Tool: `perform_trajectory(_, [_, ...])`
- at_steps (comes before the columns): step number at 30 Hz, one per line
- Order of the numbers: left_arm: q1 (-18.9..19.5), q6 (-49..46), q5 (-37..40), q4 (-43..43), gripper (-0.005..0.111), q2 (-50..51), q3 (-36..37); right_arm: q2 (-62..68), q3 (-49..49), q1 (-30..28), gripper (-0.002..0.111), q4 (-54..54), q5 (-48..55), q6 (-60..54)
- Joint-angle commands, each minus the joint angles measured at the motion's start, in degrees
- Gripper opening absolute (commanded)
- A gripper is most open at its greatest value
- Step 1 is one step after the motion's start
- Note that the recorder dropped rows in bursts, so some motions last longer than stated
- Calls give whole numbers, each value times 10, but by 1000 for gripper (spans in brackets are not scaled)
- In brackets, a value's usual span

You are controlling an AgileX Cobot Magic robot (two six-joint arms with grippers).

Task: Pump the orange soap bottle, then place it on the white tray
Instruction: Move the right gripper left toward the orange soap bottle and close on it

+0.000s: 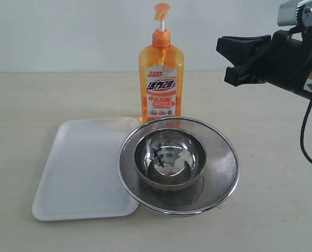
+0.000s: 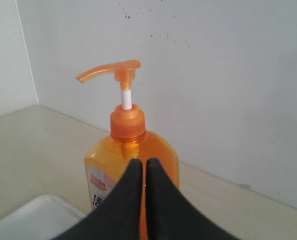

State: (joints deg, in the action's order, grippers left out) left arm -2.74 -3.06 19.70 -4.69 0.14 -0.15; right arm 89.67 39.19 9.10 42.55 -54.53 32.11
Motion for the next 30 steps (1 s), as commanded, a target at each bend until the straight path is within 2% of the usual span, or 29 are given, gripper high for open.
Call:
perform_trajectory(1, [2, -3, -2, -4, 5, -1, 1, 3, 4, -6, 0, -28, -14, 0])
perform_trajectory(4, [2, -3, -2, -4, 5, -1, 1, 3, 15, -6, 0, -18, -13, 6])
perform_trajectory(7, [2, -3, -2, -4, 5, -1, 1, 15, 38, -6, 1, 43, -5, 13])
perform_trajectory(9, [2, -3, -2, -4, 5, -1, 1, 33, 60, -6, 9, 87, -5, 35])
perform_trajectory(12, [2, -3, -2, -4, 5, -1, 1, 64, 85, -6, 34, 111, -12, 53])
perform_trajectory(17, [2, -3, -2, -4, 5, -1, 1, 115, 109, -6, 104, 108, -50, 49])
perform_trajectory(23, [2, -3, -2, -4, 5, -1, 1, 169, 141, -6, 104, 137, -125, 46])
perform_trajectory(30, [2, -3, -2, -4, 5, -1, 1, 227, 200, -6, 104, 207, -147, 46])
